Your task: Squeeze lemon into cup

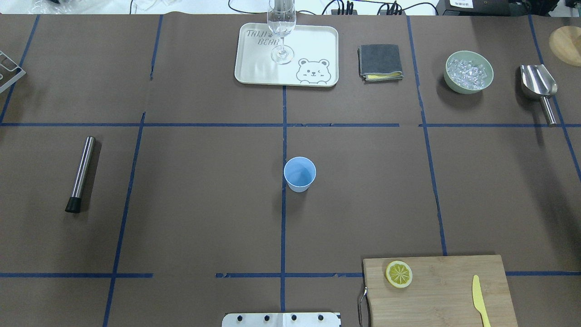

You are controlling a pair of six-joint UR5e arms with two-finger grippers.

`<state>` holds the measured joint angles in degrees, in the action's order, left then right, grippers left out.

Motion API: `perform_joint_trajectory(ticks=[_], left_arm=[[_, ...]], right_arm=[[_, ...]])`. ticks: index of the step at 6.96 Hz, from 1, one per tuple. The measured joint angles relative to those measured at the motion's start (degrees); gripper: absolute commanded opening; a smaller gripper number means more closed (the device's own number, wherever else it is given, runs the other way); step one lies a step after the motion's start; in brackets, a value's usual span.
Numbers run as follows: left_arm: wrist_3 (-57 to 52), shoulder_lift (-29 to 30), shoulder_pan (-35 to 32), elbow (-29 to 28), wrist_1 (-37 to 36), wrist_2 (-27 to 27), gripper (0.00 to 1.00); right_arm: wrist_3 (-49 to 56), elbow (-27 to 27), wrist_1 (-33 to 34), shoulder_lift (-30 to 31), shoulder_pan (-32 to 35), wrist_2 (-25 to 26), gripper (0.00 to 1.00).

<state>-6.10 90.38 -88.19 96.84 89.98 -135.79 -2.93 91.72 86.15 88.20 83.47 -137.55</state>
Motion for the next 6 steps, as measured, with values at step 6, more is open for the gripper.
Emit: perform_joint_trajectory(ticks=[6], left_arm=[[-1.2, -1.2, 0.3, 3.4, -0.4, 0.7, 1.0]], right_arm=[[-0.2, 0.3, -5.1, 1.3, -3.4, -3.0, 1.0]])
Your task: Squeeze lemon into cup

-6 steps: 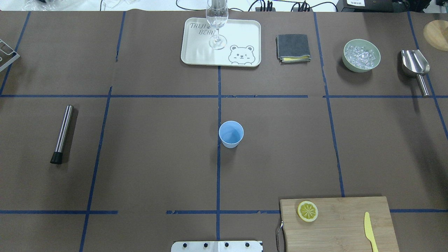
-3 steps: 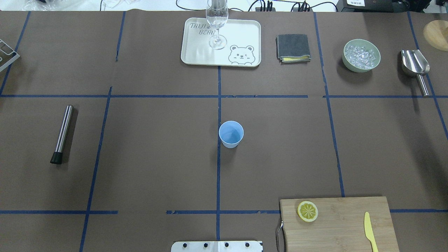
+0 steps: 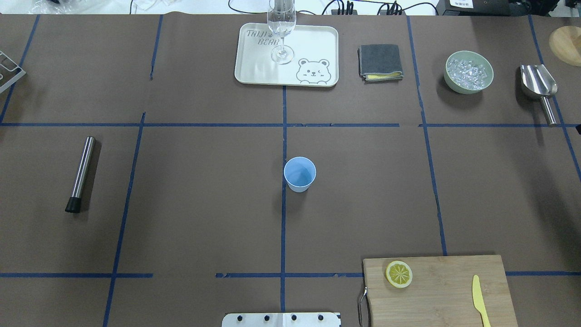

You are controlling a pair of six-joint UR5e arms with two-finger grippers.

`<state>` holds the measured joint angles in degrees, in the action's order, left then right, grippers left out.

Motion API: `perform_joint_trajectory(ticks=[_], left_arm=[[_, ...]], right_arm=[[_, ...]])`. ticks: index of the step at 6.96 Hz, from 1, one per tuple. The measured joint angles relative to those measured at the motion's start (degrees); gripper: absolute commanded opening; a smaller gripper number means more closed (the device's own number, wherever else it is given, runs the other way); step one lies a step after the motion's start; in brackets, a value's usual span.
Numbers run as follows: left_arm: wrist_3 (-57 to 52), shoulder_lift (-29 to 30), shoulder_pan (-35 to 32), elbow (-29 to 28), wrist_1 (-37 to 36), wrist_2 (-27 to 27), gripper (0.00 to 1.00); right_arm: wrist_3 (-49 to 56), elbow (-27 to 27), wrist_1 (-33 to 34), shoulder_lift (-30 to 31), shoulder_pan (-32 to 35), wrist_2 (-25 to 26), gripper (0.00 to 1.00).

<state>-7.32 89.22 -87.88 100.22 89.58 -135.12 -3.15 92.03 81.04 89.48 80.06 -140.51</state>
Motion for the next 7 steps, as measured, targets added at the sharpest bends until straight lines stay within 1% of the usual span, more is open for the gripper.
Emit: perform_joint_trajectory(ticks=[1, 2, 3, 4, 5, 6, 7], left_arm=[[-0.1, -0.2, 0.1, 0.0, 0.8, -2.2, 1.0], [0.0, -0.3, 0.2, -0.2, 2.0, -5.0, 1.0], [0.1, -0.3, 0.3, -0.2, 3.3, -6.5, 1.0], [0.2, -0.4, 0.4, -0.3, 4.3, -7.1, 1.0], [0.3, -0.4, 0.4, -0.3, 4.7, -7.4, 1.0], [0.3, -0.4, 0.4, -0.3, 4.8, -7.4, 1.0], [0.4, -0.4, 0.4, -0.3, 4.9, -7.4, 1.0]], right_arm=[[-3.3, 1.4, -3.6, 1.3, -1.7, -2.1, 1.0], [-10.8, 4.1, -7.4, 2.6, -5.4, -2.2, 1.0], [-22.1, 8.0, -11.7, 4.1, -11.0, -0.3, 1.0], [-33.1, 12.8, -14.8, 5.6, -17.6, 3.0, 1.0], [-44.1, 18.0, -16.2, 6.4, -25.8, 8.4, 0.99], [-55.5, 22.8, -16.7, 6.6, -36.0, 16.4, 0.99], [-65.9, 26.0, -16.7, 6.0, -46.0, 24.4, 0.99]])
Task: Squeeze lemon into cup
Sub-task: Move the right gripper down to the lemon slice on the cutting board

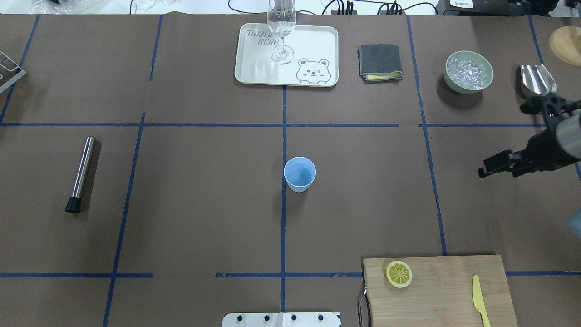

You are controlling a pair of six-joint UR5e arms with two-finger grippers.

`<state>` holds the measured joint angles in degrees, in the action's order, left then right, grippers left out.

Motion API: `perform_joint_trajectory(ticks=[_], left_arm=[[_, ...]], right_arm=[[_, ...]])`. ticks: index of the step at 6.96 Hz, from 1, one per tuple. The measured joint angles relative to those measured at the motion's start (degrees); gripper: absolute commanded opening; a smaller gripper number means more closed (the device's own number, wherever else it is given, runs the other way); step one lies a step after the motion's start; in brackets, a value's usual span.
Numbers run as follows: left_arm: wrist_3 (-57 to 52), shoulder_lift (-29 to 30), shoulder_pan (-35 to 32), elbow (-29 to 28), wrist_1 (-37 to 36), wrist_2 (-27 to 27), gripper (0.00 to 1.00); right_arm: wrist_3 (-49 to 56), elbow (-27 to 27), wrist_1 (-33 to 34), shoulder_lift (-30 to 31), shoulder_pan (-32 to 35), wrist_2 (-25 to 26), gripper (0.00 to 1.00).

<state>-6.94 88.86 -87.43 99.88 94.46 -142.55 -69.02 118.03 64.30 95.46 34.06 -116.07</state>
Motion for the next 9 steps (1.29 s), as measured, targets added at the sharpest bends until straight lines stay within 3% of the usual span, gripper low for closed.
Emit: perform_joint_trajectory(ticks=[1, 3, 6, 9], left_arm=[[0.0, 0.0, 0.0, 0.0, 0.0, 0.0, 1.0], [0.1, 0.0, 0.0, 0.0, 0.0, -0.1, 1.0], [0.2, -0.1, 0.0, 0.0, 0.0, -0.2, 1.0], [0.4, -0.2, 0.0, 0.0, 0.0, -0.3, 1.0]], right_arm=[[-7.7, 1.5, 0.2, -1.4, -7.5, 5.6, 0.99], [-15.6, 2.6, 1.4, -2.7, -15.5, 10.2, 0.99], [-18.1, 5.9, 14.4, -6.2, -22.0, 14.7, 0.98], [-18.3, 4.7, 17.0, -7.5, -24.2, 17.4, 0.95]])
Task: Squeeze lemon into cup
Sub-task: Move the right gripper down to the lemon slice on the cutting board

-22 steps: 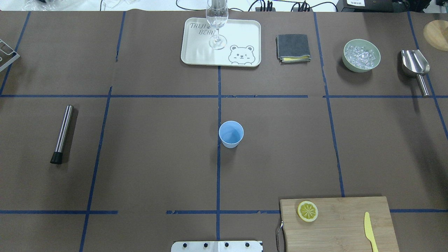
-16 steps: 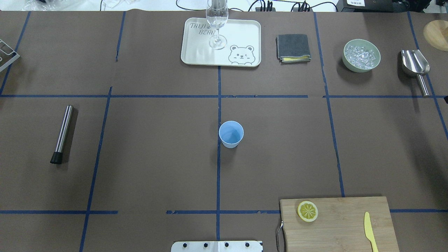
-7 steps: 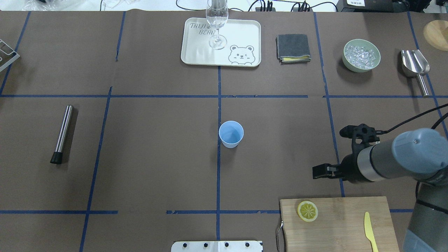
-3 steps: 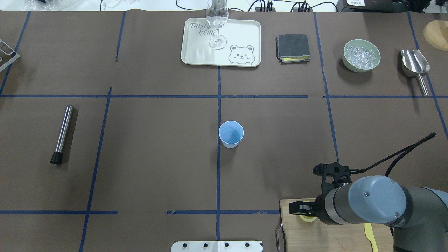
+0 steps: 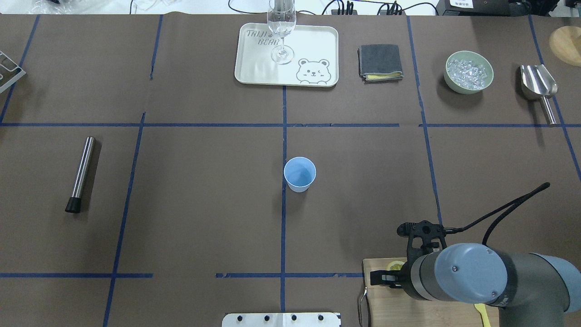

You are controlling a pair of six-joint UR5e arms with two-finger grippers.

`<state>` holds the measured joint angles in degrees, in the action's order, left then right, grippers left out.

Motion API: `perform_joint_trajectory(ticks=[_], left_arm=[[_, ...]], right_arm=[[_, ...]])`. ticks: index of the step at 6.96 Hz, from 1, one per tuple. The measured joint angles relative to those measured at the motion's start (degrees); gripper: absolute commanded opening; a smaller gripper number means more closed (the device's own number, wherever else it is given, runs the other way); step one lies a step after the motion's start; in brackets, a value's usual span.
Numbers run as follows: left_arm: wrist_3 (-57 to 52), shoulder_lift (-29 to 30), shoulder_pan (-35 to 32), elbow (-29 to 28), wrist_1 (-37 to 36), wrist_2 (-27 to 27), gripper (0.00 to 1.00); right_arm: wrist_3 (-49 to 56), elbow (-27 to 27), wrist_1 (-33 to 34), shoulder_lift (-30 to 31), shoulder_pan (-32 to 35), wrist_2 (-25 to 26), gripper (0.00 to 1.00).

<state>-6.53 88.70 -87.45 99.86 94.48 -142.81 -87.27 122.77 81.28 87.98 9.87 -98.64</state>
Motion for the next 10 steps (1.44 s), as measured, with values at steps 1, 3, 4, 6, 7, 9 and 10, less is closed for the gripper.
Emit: perform_joint_trajectory(ticks=[1, 3, 4, 6, 7, 9, 10], left_arm=[[0.0, 0.0, 0.0, 0.0, 0.0, 0.0, 1.0], [0.6, 0.0, 0.0, 0.1, 0.0, 0.0, 1.0], [0.8, 0.0, 0.0, 0.1, 0.0, 0.0, 1.0], [1.0, 0.0, 0.0, 0.1, 0.0, 0.0, 1.0], [1.0, 0.0, 0.0, 0.1, 0.0, 0.0, 1.0], [1.0, -0.1, 0.0, 0.3, 0.0, 0.0, 1.0], [1.0, -0.1, 0.0, 0.4, 0.0, 0.0, 1.0]], right_arm=[[0.0, -0.5, 0.1, 0.0, 0.0, 0.2, 0.95], [-0.1, -0.9, 0.1, -0.1, 0.0, 0.4, 0.89], [-0.1, -1.1, 0.1, -0.1, 0.1, 0.4, 0.89], [-0.1, -1.8, 0.1, -0.2, 0.1, 0.5, 0.75], [-0.1, -1.9, 0.1, -0.2, 0.1, 0.5, 0.58], [0.0, -1.8, 0.1, -0.1, 0.5, 0.5, 0.35], [0.0, -1.6, 0.1, -0.1, 0.9, 0.4, 0.35]])
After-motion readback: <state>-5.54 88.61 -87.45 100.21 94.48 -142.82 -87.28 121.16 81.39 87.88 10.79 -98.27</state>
